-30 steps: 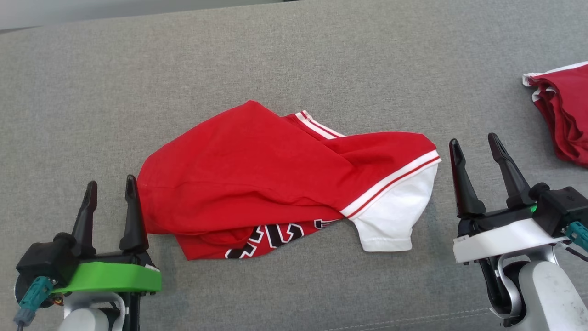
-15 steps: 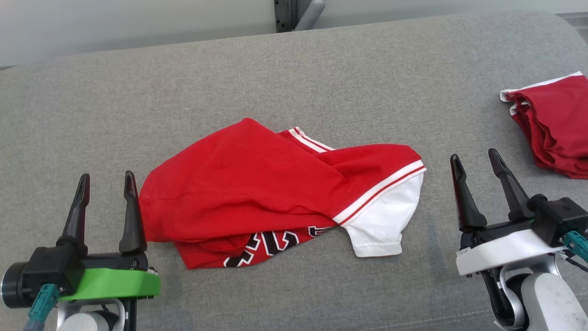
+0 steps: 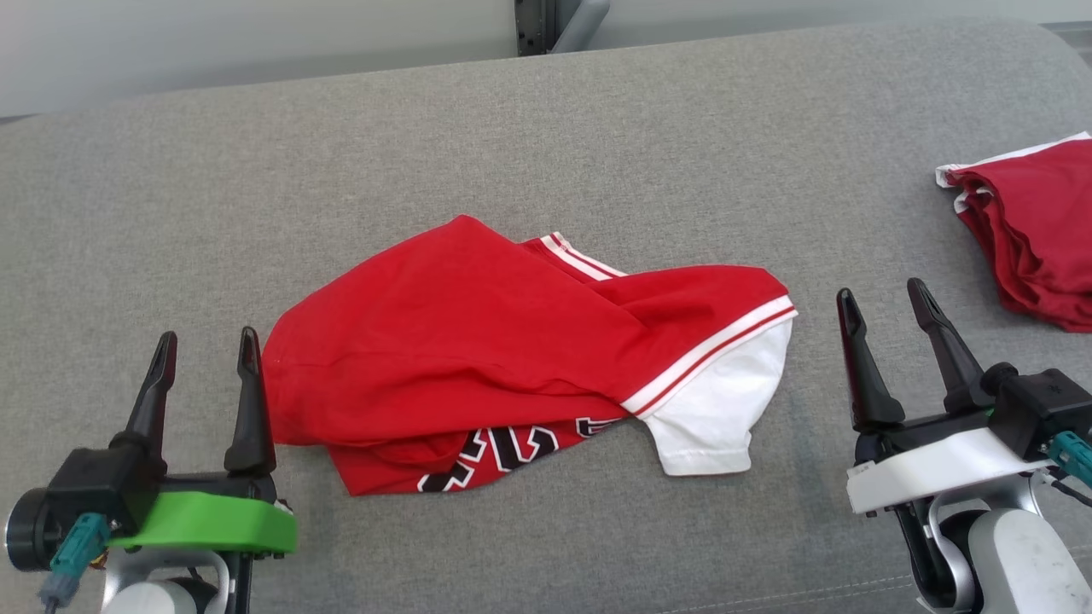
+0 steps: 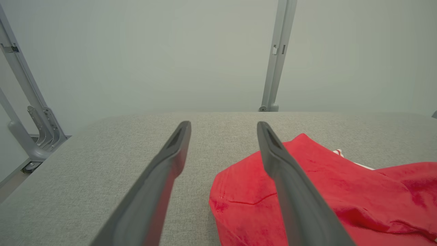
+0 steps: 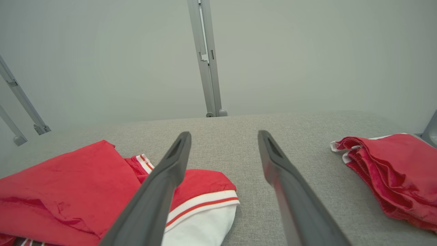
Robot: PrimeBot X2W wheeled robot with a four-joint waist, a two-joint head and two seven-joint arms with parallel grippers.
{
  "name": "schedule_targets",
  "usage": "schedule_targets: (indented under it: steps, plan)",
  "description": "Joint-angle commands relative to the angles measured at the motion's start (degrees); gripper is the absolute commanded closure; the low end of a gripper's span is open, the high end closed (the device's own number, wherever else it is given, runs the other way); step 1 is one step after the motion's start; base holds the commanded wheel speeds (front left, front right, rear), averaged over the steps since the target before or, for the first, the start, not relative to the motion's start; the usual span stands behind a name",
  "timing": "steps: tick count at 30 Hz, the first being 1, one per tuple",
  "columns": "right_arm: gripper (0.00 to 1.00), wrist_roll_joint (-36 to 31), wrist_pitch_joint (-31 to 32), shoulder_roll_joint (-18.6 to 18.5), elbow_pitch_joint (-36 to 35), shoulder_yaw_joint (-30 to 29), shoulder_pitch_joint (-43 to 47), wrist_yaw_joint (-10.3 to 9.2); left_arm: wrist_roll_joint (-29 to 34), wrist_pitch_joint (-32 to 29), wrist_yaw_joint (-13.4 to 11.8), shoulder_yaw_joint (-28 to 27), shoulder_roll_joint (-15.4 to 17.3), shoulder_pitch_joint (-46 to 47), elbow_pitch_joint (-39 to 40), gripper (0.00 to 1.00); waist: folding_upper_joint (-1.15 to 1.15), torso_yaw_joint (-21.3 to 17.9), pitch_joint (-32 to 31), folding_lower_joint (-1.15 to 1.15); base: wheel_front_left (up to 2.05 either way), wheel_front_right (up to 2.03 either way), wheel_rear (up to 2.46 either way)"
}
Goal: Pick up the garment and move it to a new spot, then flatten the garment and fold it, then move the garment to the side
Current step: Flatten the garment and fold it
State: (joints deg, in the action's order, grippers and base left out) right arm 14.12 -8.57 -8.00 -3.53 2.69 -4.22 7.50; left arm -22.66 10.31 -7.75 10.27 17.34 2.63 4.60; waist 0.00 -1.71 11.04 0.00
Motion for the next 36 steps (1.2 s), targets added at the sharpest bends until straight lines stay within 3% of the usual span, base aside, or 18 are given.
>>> schedule_targets:
  steps: [1, 12, 22, 23, 24, 25, 36]
  plan:
    - [0.00, 0.42, 0.17, -0.06, -0.24, 0.12, -0.68, -0.02, -0.70, -0.79, 0.41, -0.09, 0.85, 1.25, -0.10, 0.00, 0.00, -0.12, 0.66, 0.00, 0.00, 0.00, 0.00]
    - [0.00, 1.17, -0.80, 0.50, 1.23, 1.74, -2.17, -0.02, -12.05, -16.39, 6.57, -1.02, 4.03, 6.61, -8.48, 0.00, 0.00, -1.79, 3.90, 0.00, 0.00, 0.00, 0.00]
    - [0.00, 1.07, -1.30, 0.86, 2.91, 1.53, -2.96, -0.02, -18.79, -21.98, 9.18, -1.89, 4.09, 6.79, -11.74, 0.01, 0.00, -2.61, 5.47, 0.00, 0.00, 0.00, 0.00]
    - [0.00, 1.02, -1.31, 0.91, 3.03, 1.49, -3.03, -0.02, -19.10, -22.62, 9.49, -1.62, 4.25, 6.81, -11.69, 0.32, 0.00, -2.64, 5.51, 0.00, 0.00, 0.00, 0.00]
    - [0.00, 0.97, -1.33, 0.97, 3.13, 1.48, -3.10, -0.02, -19.21, -22.87, 9.80, -1.66, 4.41, 6.83, -11.50, 0.76, 0.00, -2.69, 5.56, 0.00, 0.00, 0.00, 0.00]
    - [0.00, 0.94, -1.33, 1.03, 3.21, 1.47, -3.18, -0.02, -19.85, -23.45, 9.80, -1.76, 4.29, 6.78, -11.51, 1.00, 0.00, -2.74, 5.62, 0.00, 0.00, 0.00, 0.00]
    - [0.00, 0.23, -0.95, 0.09, 4.14, -0.67, -2.01, -0.02, -17.97, -20.66, 9.23, -2.63, 5.66, 7.15, -8.75, 1.00, 0.00, -3.06, 6.10, 0.00, 0.00, 0.00, 0.00]
